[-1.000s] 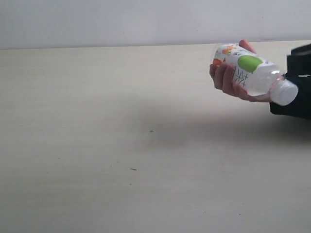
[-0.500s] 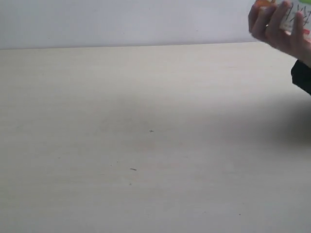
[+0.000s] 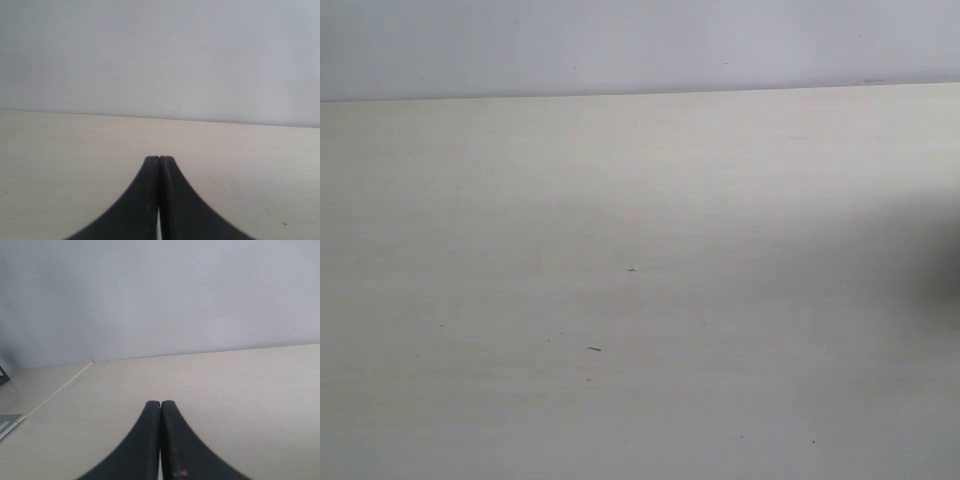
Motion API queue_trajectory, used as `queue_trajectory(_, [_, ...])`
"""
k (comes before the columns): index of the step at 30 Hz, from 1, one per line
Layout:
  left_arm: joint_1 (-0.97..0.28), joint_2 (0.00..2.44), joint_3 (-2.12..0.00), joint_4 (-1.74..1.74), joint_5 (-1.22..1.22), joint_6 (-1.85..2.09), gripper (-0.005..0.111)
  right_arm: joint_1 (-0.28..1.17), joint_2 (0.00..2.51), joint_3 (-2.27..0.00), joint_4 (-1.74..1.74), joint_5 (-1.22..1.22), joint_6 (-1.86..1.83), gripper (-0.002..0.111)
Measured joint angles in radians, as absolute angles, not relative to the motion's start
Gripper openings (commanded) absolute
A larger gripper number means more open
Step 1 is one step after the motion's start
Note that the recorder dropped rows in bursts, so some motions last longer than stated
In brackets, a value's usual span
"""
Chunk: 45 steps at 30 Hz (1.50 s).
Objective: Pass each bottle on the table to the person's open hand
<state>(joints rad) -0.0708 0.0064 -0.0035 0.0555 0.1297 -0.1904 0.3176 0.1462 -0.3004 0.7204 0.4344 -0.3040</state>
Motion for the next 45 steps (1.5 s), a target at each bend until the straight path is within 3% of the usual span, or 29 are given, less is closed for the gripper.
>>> queue_trajectory(16, [-0.071, 0.006, -0.003, 0.055, 0.13, -0.19, 0.0, 0.309, 0.146, -0.3, 0.715, 0.426, -0.31, 0.0])
queue_trajectory(21, [-0.071, 0.006, -0.003, 0.055, 0.13, -0.19, 0.0, 0.153, 0.146, -0.296, 0.637, 0.379, -0.325, 0.0])
queue_trajectory(26, [-0.071, 0.006, -0.003, 0.055, 0.13, -0.19, 0.0, 0.025, 0.124, -0.214, 0.613, 0.165, -0.326, 0.0])
queue_trajectory(32, [-0.071, 0.006, -0.003, 0.055, 0.13, -0.19, 0.0, 0.014, 0.022, -0.022, 0.611, -0.054, -0.333, 0.0])
queue_trajectory(45, [-0.071, 0.006, -0.003, 0.055, 0.132, -0.19, 0.0, -0.002, 0.007, -0.005, 0.588, -0.036, -0.458, 0.0])
